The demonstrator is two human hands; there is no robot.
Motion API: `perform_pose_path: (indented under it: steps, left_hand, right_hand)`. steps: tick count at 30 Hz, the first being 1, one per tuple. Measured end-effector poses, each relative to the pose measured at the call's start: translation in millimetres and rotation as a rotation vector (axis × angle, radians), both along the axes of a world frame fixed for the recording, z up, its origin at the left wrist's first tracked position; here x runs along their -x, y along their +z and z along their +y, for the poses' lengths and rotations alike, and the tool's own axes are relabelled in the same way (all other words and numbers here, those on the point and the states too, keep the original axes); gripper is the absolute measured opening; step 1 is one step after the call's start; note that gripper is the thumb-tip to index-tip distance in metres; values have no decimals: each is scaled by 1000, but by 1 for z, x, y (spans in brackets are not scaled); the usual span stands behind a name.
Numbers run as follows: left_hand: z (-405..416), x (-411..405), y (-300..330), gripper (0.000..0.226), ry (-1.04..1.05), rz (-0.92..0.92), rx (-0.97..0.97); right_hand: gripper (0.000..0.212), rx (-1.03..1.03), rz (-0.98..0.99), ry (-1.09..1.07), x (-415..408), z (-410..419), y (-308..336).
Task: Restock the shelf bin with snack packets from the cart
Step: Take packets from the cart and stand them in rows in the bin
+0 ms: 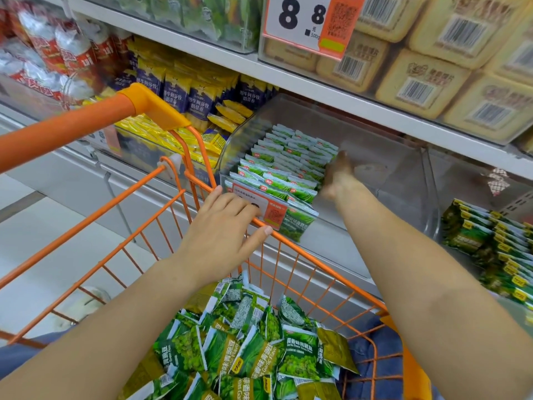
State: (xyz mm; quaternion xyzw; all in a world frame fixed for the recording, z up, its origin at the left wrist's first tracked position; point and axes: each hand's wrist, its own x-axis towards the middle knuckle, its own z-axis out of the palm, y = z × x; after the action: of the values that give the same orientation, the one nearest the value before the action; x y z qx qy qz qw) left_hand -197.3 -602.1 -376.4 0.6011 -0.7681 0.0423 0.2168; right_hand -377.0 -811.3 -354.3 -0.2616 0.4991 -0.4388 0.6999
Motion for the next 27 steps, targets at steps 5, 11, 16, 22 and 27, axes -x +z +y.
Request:
perform_pose_path:
  steps: [5,11,16,22,27]
  left_hand:
    - [-1,0,2,59,-17,2,-26]
    - [11,-2,30,51,-41,145,-106]
    - [38,7,55,34,-72,-154,-360]
    - [59,2,2,47,-124,-428,-1078]
    - [47,-5,2,52,-32,-347,-1053]
  right_hand:
    - [32,68,390,-98,14,11,8]
    - [18,894,764,211,32,155,38]
    - [34,1012,1129,1111,37,226,33]
    - [67,760,1471,1732,19,240,-18]
    - [71,838,1449,1724,15,242,-46]
